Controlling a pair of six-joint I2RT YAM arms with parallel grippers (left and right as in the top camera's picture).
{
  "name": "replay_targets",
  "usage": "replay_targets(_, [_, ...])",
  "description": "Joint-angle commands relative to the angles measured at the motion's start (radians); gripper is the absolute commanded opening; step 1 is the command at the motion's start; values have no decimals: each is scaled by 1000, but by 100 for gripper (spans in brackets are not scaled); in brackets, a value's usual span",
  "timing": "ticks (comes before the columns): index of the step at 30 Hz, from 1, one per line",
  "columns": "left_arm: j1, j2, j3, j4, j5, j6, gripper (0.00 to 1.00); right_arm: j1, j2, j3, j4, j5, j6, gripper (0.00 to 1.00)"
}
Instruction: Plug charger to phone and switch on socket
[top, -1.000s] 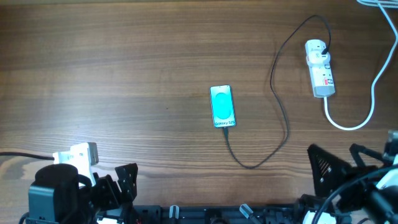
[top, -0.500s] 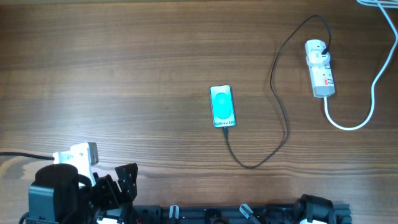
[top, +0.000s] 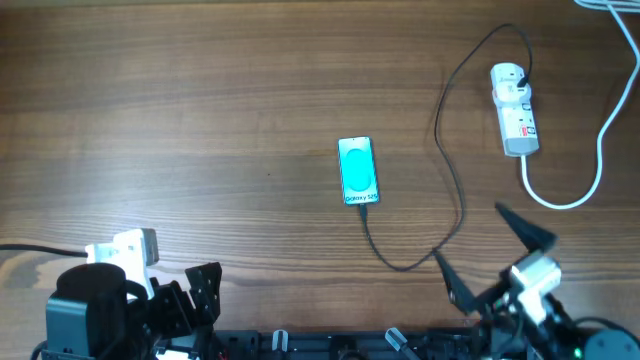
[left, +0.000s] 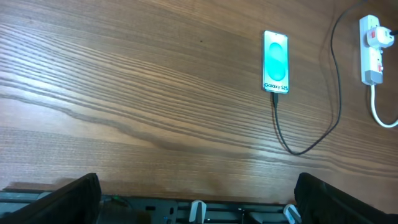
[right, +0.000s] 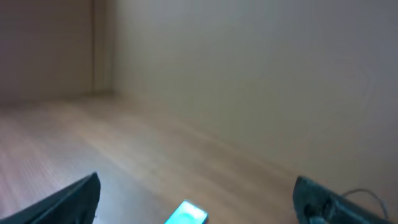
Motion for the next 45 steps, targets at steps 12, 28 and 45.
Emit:
replay_targets(12, [-3, 0, 1, 2, -3, -9, 100, 207, -21, -559, 560, 452, 273, 100])
replay_targets(28, [-3, 0, 1, 2, -3, -9, 100, 206, -19, -559, 499, 548, 273, 100])
replay_targets(45, [87, -335, -546, 836, -14, 8, 100, 206, -19, -559, 499, 548, 273, 100])
